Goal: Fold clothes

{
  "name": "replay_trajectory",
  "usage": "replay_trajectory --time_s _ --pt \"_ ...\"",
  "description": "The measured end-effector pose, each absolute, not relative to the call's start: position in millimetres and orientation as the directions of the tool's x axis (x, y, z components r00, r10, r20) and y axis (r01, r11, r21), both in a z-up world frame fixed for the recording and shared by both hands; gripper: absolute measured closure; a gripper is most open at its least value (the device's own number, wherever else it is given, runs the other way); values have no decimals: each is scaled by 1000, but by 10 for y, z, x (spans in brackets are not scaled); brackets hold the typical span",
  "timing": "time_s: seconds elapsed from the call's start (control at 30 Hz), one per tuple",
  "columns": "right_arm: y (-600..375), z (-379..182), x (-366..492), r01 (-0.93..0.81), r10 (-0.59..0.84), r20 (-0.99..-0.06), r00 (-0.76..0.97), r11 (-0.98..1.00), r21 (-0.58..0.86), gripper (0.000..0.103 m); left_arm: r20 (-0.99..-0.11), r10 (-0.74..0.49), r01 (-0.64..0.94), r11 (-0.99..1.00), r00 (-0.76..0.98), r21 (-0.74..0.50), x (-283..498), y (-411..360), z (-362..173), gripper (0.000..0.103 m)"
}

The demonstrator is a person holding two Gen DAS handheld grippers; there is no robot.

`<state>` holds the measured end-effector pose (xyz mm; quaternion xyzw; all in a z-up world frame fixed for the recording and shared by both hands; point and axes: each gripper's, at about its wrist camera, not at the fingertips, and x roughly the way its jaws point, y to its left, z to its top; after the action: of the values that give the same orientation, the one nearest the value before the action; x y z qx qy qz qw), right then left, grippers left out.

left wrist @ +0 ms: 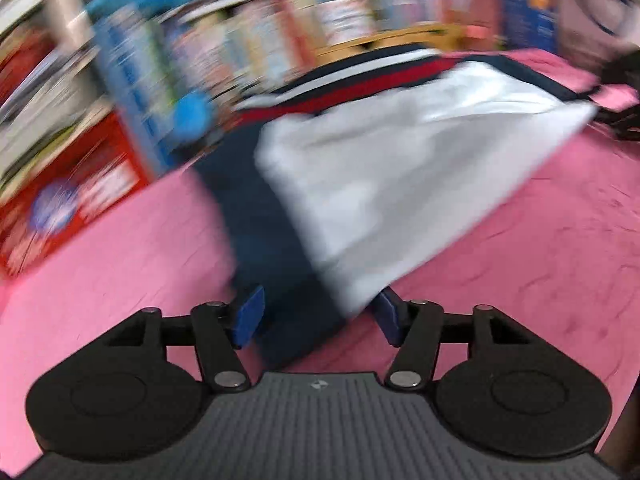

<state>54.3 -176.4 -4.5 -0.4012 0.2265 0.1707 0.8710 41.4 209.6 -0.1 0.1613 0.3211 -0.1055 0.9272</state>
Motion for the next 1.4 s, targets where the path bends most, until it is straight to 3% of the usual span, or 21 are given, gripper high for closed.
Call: replay_trajectory --time_s 0.1,0.17,0.27,0.37,0.47,0.6,0.7,0.77,0.8,0.9,1.0,1.07,1.17,1.23,1.33,1.4 --pt "-1980 90 503 -467 90 -579 810 697 -544 77 -633 -21 219 947 774 236 259 2311 73 44" --pt "-2015 214 427 -489 129 -591 797 712 -504 76 -599 -35 211 951 800 226 152 2380 202 38" --pt "-1964 472 348 -538 253 -563 787 728 -425 65 -520 -120 223 965 846 141 87 2429 493 25" --pt "-1836 761 432 -575 397 -497 772 769 -280 64 -442 -287 309 951 850 -25 229 2389 713 20" --pt "-1549 898 818 -596 499 -477 724 800 -67 64 -424 -413 407 907 806 -109 610 2062 726 19" --pt "-890 697 1512 -588 513 -582 631 806 73 64 -523 -418 470 882 743 -37 1248 1455 460 19" --pt "-547 492 2095 -552 416 -657 629 834 0 64 -597 -288 408 910 749 73 1724 1271 259 22" --pt "-531 407 2460 -505 389 -662 641 863 18 66 -628 -205 318 946 751 71 2062 1386 168 23" --pt "-536 364 2642 -480 381 -663 645 876 37 66 -640 -173 274 960 748 60 2212 1453 127 25" --pt "-803 263 3028 -389 482 -624 615 874 291 66 -646 -213 171 977 733 -128 2429 1783 111 33" --pt "-1098 298 2990 -347 595 -543 593 797 495 50 -601 -273 166 959 751 -228 2314 1980 147 29" --pt "-1161 367 2808 -408 599 -492 632 797 446 43 -580 -268 181 962 769 -204 2244 1976 166 24" --pt "-1124 417 2601 -474 516 -508 690 852 221 42 -576 -205 183 978 791 -98 2292 1877 118 20" --pt "-1247 353 2587 -449 418 -539 731 890 81 42 -591 -196 173 980 782 -97 2324 1931 71 20" --pt "-1715 238 2701 -313 317 -585 747 943 111 51 -578 -172 135 985 798 -108 2267 2031 125 21" --pt "-1998 295 2632 -207 278 -562 779 960 188 47 -563 -146 103 989 814 -107 2200 2080 192 20"
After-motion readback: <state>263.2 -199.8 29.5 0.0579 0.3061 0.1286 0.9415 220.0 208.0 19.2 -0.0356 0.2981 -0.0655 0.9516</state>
